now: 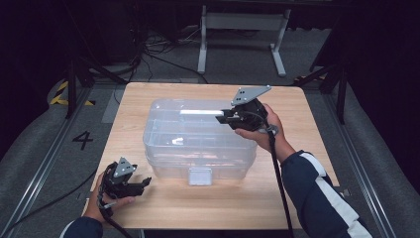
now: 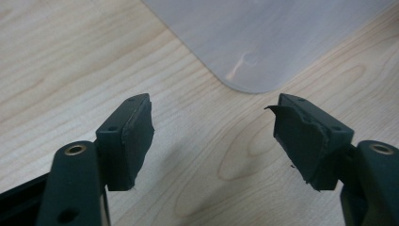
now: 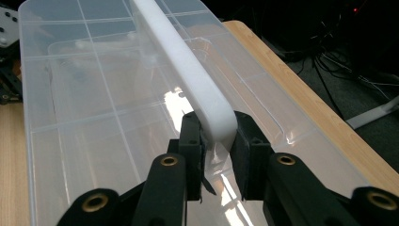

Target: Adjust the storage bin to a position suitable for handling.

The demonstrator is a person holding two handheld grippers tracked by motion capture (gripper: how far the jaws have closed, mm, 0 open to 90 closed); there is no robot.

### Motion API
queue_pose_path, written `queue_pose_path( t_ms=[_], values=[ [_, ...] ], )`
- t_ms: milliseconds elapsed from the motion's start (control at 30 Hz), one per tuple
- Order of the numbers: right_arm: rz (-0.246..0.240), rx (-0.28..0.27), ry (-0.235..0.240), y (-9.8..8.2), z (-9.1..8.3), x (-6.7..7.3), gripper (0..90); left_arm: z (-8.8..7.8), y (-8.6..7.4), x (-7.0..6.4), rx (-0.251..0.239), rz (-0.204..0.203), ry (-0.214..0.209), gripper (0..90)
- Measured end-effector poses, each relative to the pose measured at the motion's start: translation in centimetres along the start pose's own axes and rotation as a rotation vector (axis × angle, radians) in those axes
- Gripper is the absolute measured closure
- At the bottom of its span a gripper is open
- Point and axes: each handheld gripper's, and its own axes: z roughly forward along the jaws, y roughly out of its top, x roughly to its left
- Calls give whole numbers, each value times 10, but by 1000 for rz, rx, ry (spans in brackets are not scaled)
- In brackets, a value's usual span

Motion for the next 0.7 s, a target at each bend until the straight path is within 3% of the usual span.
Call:
queue_pose_path(
  t_ms=[100,400,700],
  values=[
    [1,4,4,3,0,-2,756,-9,4,1,-32,22,8,308],
    [-2,9,-6,9,-1,-6,745,-27,13,1,-104,0,8,362],
    [-6,21,-29,16,-2,-9,731,-42,27,0,-176,6,-3,451]
  ],
)
